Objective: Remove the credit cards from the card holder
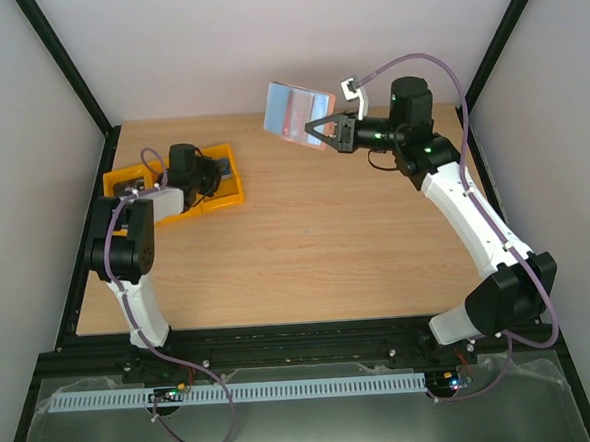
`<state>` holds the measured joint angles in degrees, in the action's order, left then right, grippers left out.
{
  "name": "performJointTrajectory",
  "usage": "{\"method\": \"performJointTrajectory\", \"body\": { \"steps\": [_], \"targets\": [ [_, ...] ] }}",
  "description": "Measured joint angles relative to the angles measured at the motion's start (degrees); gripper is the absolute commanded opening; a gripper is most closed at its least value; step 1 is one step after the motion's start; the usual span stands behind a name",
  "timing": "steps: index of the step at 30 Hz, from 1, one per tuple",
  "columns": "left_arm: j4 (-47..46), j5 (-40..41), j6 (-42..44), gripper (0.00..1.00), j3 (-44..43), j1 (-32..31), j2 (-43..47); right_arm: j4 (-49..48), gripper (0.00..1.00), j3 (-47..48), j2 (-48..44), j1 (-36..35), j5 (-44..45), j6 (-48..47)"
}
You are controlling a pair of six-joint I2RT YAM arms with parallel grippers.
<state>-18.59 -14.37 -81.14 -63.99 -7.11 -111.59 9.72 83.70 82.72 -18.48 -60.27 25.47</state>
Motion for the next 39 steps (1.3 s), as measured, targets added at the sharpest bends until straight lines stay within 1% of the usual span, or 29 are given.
{"method": "performJointTrajectory", "body": {
  "steps": [2, 6, 9, 14, 17, 20, 24, 26, 27, 29, 30, 31, 32, 34, 35, 37, 39],
  "targets": [
    [0.33, -0.07, -0.17, 0.26, 0.00, -0.02, 0.07, 0.33, 0.02, 0.02, 0.00, 0.00, -0.13, 0.00],
    [1.90, -0.46, 0.42, 0.46, -0.31, -0.17, 0.09, 0.48, 0.02, 0.02, 0.00, 0.00, -0.42, -0.09],
    [3.48, -0.70, 1.40, 0.54, -1.01, -0.59, 0.20, 0.87, 0.02, 0.02, 0.00, 0.00, -0.70, -0.57],
    [6.93, -1.51, 3.08, 0.59, -1.99, -0.68, 0.22, 1.62, 0.02, 0.02, -0.02, 0.00, -1.03, -1.07],
    [8.11, -2.64, 5.53, 0.61, -3.69, -0.46, 0.33, 1.66, 0.02, 0.02, -0.11, 0.00, -1.09, -1.14],
    [7.13, -4.66, 8.22, 0.61, -4.39, 0.00, 2.34, 1.66, 0.02, 0.02, -0.35, 0.00, -1.14, -1.40],
    [2.89, -9.77, 13.00, 0.60, -4.39, 0.76, 6.58, 2.38, 0.02, 0.02, -0.59, 0.00, -1.09, -2.40],
    [-0.66, -13.70, 16.87, 0.64, -4.37, 1.05, 8.90, 3.93, 0.02, 0.02, -0.59, 0.00, -1.05, -3.45],
    [-3.50, -16.61, 19.54, 0.68, -4.22, 1.18, 10.60, 5.20, 0.02, 0.04, -0.59, 0.00, -1.03, -4.22],
    [-9.49, -22.51, 24.33, 0.84, -3.08, 1.62, 14.86, 7.69, 0.02, 0.26, -0.57, -0.02, -0.85, -6.14],
    [-12.35, -25.83, 26.51, 0.98, -2.23, 1.73, 17.55, 9.16, 0.02, 0.48, -0.55, -0.02, -0.76, -7.34],
    [-14.73, -29.24, 28.89, 1.00, -1.60, 1.77, 20.28, 10.34, 0.02, 0.74, -0.55, -0.04, -0.74, -8.52],
    [-16.50, -32.89, 31.71, 1.00, -1.44, 1.66, 23.08, 11.58, 0.02, 1.05, -0.52, -0.26, -0.81, -9.77],
    [-16.13, -37.40, 37.70, 1.00, -1.66, 0.66, 27.04, 13.07, 0.02, 1.25, -0.55, -0.70, -1.07, -11.67],
    [-13.88, -39.08, 41.90, 1.00, -2.12, -0.28, 28.87, 13.70, 0.02, 1.25, -0.52, -1.16, -1.20, -12.57],
    [-6.43, -40.39, 51.45, 1.00, -3.87, -3.78, 31.39, 14.99, 0.02, 1.25, -0.46, -2.97, -1.97, -14.12],
    [-0.63, -40.70, 58.12, 1.00, -4.42, -7.06, 32.46, 15.56, 0.02, 1.25, -0.46, -5.22, -2.82, -15.10]
  ]
}}
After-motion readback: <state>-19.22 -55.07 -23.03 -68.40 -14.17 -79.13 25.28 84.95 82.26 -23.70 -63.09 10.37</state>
